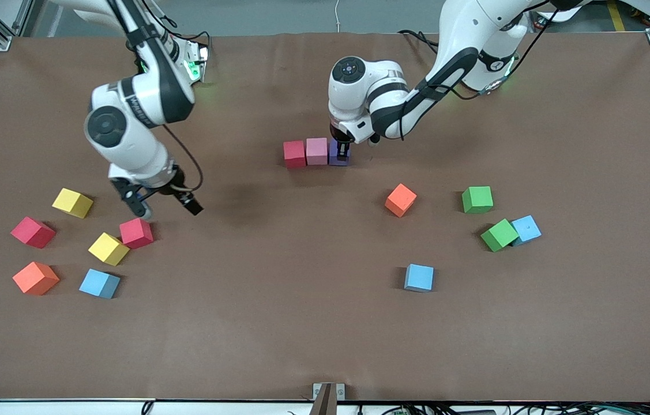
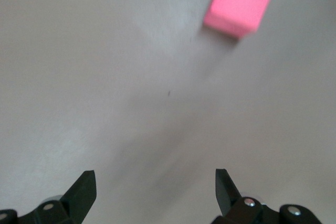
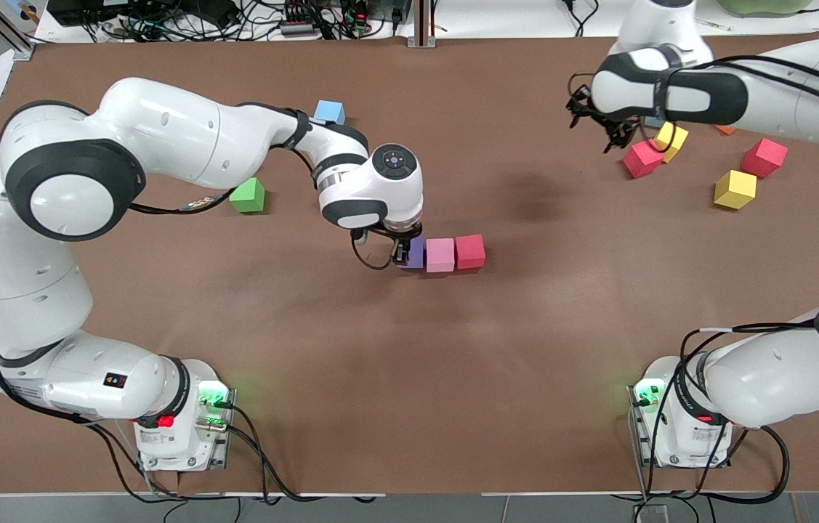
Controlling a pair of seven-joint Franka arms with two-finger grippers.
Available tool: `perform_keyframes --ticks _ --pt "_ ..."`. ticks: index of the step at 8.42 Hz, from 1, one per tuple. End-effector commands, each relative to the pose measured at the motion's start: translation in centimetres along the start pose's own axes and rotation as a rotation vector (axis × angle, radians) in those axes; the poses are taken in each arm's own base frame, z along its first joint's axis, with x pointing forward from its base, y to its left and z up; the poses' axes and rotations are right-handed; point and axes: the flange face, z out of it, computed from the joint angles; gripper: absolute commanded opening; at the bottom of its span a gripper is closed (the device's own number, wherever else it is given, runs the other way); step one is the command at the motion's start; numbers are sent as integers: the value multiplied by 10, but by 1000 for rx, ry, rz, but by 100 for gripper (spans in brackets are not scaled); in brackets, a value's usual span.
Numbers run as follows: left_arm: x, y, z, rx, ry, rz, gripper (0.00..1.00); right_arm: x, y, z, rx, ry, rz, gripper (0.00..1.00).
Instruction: Arrange 11 blocks into digit 3
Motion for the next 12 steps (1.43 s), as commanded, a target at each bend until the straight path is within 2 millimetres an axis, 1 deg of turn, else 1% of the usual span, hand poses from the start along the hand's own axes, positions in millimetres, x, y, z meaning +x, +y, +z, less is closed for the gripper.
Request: perform_keyframes --ticks 1,2,3,4,5,6,7,8,9,10,11,12 --pt "-14 -10 3 -40 -9 -264 23 48 34 -7 2 26 -204 100" --pt "-19 -15 3 -40 -8 -259 23 66 47 0 -3 26 -238 100" --pt "-19 -17 5 -35 -8 -261 23 81 53 0 24 66 -293 100" --pt "-23 -18 5 -35 -11 -255 23 95 62 12 2 64 -473 100" --pt "-22 -17 7 -34 -9 -258 23 104 66 24 -7 57 -542 100" --pt "-22 -17 8 -31 -8 -256 23 106 66 28 2 61 -527 100" --pt "-23 -17 11 -27 -7 -253 23 105 65 30 12 49 -436 100" --pt "-23 -17 13 -30 -7 -246 28 105 64 29 18 50 -255 100" --pt "-23 -16 13 -35 -4 -237 89 102 60 28 27 54 -115 100" --pt "-23 -14 10 -41 -1 -241 100 101 56 30 51 71 34 100" --pt "-23 -14 7 -47 8 -254 100 103 56 32 64 75 191 100" --pt "-24 -13 -1 -64 42 -275 100 108 57 33 85 79 396 100"
